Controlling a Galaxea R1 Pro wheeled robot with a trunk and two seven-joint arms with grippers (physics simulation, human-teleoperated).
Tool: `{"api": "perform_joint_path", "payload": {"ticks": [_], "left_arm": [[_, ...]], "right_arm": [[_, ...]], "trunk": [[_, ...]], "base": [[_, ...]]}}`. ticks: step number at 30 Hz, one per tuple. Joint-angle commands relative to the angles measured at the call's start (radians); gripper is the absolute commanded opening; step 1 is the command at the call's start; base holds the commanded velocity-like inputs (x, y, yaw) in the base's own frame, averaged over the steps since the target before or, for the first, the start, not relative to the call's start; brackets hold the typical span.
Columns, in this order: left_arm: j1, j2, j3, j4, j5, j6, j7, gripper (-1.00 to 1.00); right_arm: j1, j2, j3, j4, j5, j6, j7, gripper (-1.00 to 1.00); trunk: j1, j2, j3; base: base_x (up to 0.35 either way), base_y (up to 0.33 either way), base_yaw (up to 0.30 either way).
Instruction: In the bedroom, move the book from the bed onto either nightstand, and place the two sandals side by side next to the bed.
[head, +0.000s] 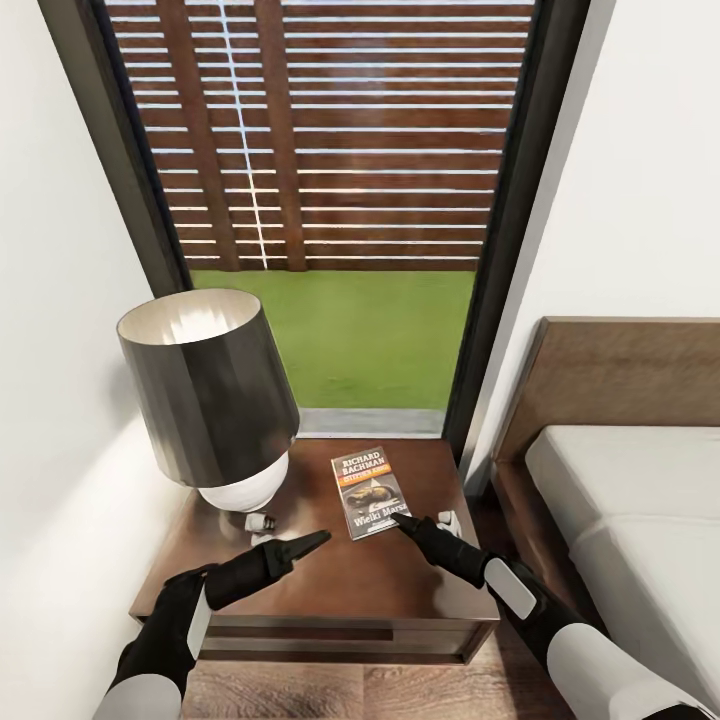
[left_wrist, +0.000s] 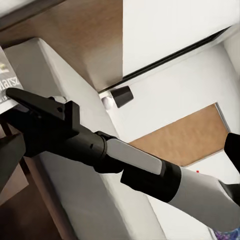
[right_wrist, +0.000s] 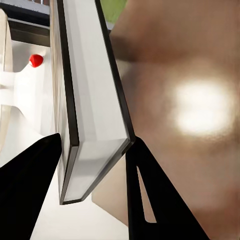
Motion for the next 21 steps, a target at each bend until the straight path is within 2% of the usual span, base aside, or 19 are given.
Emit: {"api": "perform_joint_path", "payload": {"ticks": [1,8,17,21], "left_arm": [[-0.001,-0.001,0.005,-0.001,-0.008,0.011,-0.007,1.00],[-0.001,-0.001,0.005,-0.001,-0.009,0.011,-0.007,1.00],[-0.001,-0.001,0.005,-0.001,-0.009,0.011,-0.007,1.00],[-0.001,-0.001,0.005,-0.001,-0.009,0.011,-0.007,1.00]], "right_arm": [[-0.001,-0.001,0.005,0.000,-0.010,0.005,0.000,-1.00],[-0.001,-0.001,0.005,0.000,-0.010,0.005,-0.001,-1.00],[-0.001,-0.001,0.005,0.000,-0.010,0.005,-0.001,-1.00],[-0.001,-0.001,0.005,0.000,-0.010,0.005,-0.001,-1.00]], "trunk": [[0.000,0.000,-0.001],[0.000,0.000,-0.001],[0.034,-0.063,-0.029],[0.034,-0.063,-0.029]], "base": [[0.000,0.000,0.000],[0.000,0.000,0.000],[0.000,0.000,0.000],[0.000,0.000,0.000]]}}
